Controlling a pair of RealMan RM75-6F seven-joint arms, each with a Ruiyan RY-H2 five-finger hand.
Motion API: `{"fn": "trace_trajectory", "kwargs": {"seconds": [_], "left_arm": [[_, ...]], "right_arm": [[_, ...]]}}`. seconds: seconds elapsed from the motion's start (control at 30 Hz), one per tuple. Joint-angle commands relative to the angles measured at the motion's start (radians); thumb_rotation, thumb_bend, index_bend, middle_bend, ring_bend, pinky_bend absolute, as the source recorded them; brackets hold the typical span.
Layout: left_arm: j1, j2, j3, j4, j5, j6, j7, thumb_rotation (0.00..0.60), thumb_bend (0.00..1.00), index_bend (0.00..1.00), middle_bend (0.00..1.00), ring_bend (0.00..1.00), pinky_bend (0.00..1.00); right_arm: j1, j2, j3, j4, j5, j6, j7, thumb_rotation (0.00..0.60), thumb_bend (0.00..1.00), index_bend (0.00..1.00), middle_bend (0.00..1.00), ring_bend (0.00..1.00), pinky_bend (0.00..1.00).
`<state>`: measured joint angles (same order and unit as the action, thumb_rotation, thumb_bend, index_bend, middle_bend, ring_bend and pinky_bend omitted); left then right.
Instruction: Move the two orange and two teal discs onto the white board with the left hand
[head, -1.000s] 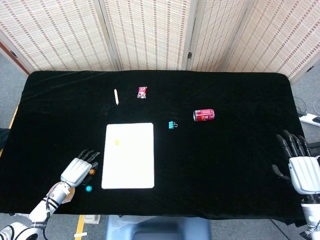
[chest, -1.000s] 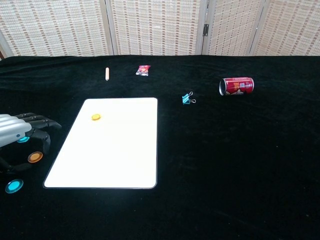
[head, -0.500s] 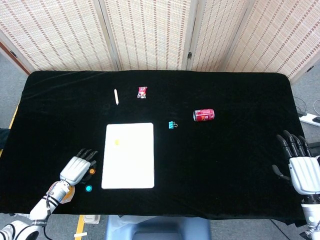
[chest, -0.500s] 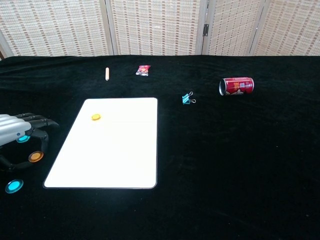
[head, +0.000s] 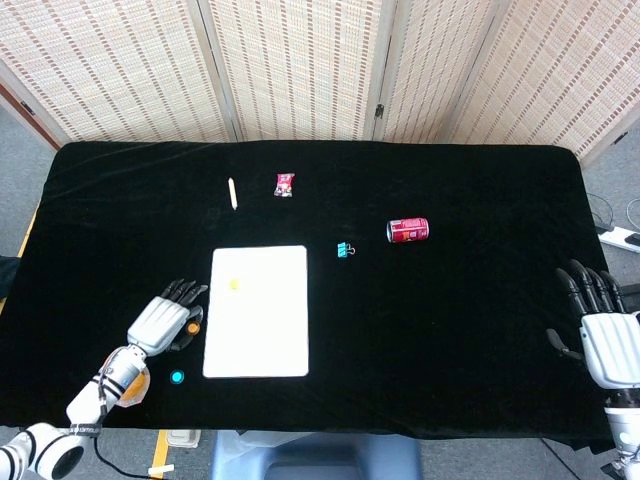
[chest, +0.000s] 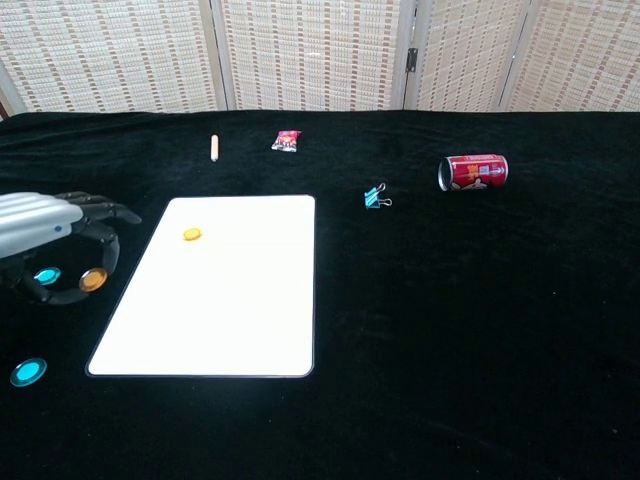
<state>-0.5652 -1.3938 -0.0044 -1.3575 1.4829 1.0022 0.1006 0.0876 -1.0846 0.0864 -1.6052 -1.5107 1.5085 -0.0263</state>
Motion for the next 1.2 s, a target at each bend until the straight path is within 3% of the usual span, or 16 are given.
{"fn": "trace_trajectory", "kwargs": {"seconds": [0.03, 0.3, 0.5, 0.7, 1.2], "left_arm": [[-0.047, 0.003, -0.047, -0.016, -0.027, -0.038, 0.009, 0.6, 0.4, 0.51, 0.13, 0.0, 0.0], [-0.176, -0.056, -0.134, 0.03, -0.118, -0.179, 0.062, 0.6, 0.4, 0.5, 0.13, 0.0, 0.0], [-0.243, -0.113, -0.168, 0.086, -0.188, -0.251, 0.095, 0.6, 0.4, 0.5, 0.13, 0.0, 0.0], [-0.293, -0.163, -0.19, 0.136, -0.25, -0.3, 0.114, 0.6, 0.4, 0.5, 0.13, 0.0, 0.0], [-0.349, -0.216, -0.186, 0.197, -0.356, -0.34, 0.161, 0.6, 0.4, 0.48, 0.13, 0.0, 0.0]], "right_arm": [[0.001, -0.001, 0.0, 0.004, 0.002, -0.003, 0.004, 0.6, 0.34, 0.0, 0.03, 0.04, 0.04], [0.0, 0.0, 0.001, 0.013, 0.013, -0.009, 0.013, 0.6, 0.34, 0.0, 0.03, 0.04, 0.04], [-0.006, 0.002, 0.002, 0.015, 0.021, -0.006, 0.017, 0.6, 0.34, 0.0, 0.03, 0.04, 0.04], [-0.001, 0.0, 0.004, 0.014, 0.021, -0.012, 0.016, 0.6, 0.34, 0.0, 0.03, 0.04, 0.04], [-0.003, 0.007, 0.007, 0.008, 0.028, -0.012, 0.011, 0.6, 0.34, 0.0, 0.03, 0.03, 0.04]]}}
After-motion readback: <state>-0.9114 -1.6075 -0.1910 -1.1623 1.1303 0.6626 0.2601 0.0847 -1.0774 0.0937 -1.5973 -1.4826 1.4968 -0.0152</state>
